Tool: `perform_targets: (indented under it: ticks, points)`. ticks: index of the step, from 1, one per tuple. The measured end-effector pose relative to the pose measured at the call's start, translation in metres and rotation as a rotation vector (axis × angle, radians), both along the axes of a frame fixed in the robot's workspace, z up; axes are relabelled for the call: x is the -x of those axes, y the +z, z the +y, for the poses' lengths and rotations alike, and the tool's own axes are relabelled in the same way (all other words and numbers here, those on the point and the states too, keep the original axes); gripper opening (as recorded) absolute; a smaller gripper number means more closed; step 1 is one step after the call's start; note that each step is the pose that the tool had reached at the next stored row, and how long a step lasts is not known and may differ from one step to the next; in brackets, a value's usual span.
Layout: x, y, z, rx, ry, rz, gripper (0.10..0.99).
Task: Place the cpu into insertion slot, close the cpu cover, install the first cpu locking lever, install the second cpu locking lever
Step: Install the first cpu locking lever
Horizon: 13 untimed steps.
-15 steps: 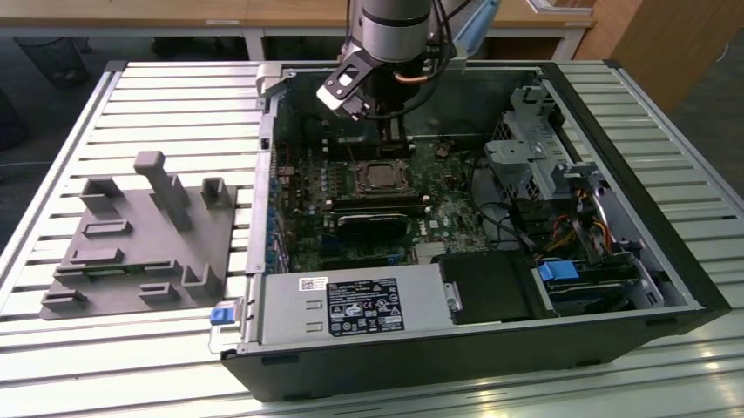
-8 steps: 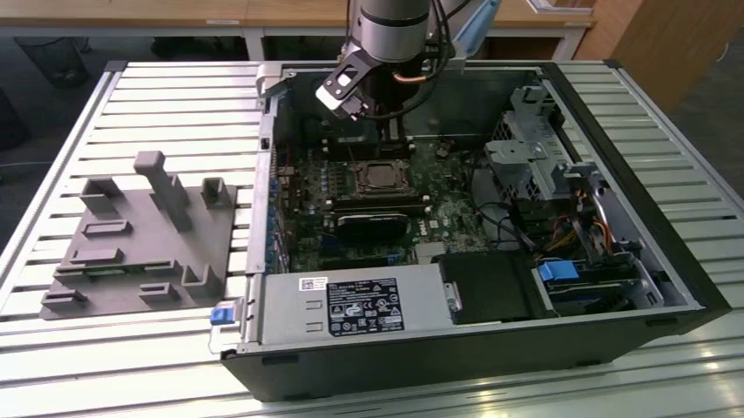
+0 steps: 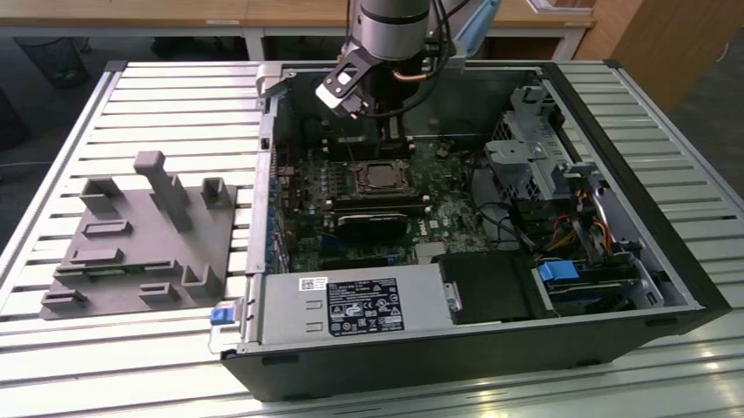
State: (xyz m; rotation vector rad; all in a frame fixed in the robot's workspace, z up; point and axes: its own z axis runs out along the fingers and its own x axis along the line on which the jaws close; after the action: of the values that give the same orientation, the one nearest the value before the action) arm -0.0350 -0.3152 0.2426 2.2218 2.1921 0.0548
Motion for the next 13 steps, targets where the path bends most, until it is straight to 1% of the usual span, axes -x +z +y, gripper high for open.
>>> perform_targets:
  ticks: [9,13]
  points:
    - [-0.0003,0.01,0.0,0.0,0.0,0.0007,0.106]
    - [-0.0003,0.0186,0.0,0.0,0.0,0.0007,0.106]
